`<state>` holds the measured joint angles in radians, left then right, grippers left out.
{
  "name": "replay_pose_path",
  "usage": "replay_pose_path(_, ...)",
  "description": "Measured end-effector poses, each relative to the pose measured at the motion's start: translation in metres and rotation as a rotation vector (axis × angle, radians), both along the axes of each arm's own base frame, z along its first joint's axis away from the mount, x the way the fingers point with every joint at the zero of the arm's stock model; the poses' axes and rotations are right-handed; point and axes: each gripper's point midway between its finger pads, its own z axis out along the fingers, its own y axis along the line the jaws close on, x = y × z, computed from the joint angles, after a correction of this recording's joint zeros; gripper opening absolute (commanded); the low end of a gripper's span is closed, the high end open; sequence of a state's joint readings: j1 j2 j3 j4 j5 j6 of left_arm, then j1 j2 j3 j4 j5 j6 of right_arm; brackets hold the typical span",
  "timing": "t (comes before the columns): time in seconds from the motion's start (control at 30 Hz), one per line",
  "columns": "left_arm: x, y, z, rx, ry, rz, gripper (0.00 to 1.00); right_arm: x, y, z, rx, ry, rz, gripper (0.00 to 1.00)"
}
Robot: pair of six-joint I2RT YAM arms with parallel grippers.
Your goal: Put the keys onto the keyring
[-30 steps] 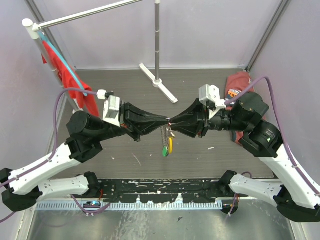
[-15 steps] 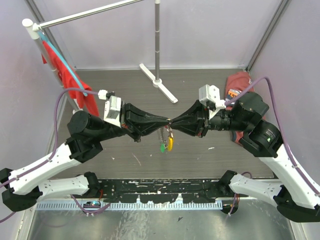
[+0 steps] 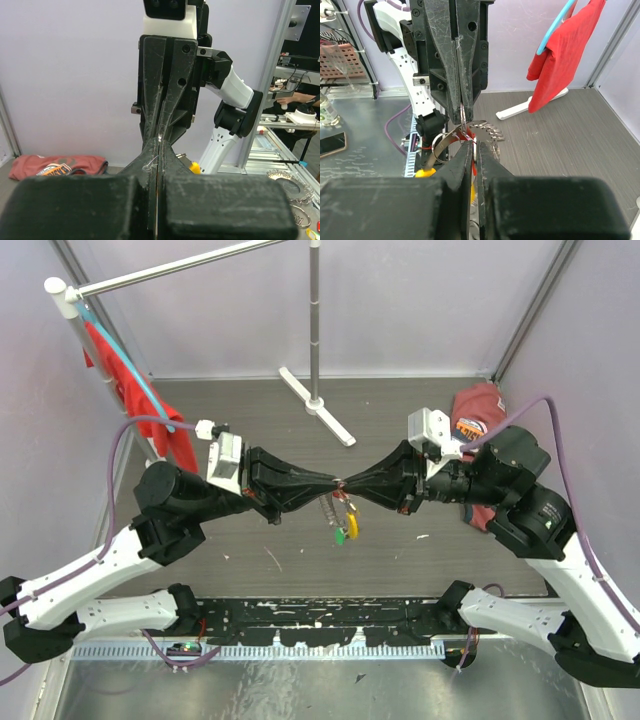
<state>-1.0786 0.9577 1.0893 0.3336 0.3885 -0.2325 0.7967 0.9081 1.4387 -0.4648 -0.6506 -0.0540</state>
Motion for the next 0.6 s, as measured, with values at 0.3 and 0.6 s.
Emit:
replay_pose_path(0.3,-0.003,-0.0008,0.0023,0.007,-0.011,-0.016,0.0,-0.001,-0.0016,0.0007,-0.004,0.003,-0.003,0.08)
replay_pose_path(0.6,-0.0031,-0.0086,-0.0029,0.054,-0.015,-0.035,0.0,0.0043,0.0034,-0.0029,-0.037,0.035,-0.004,0.08)
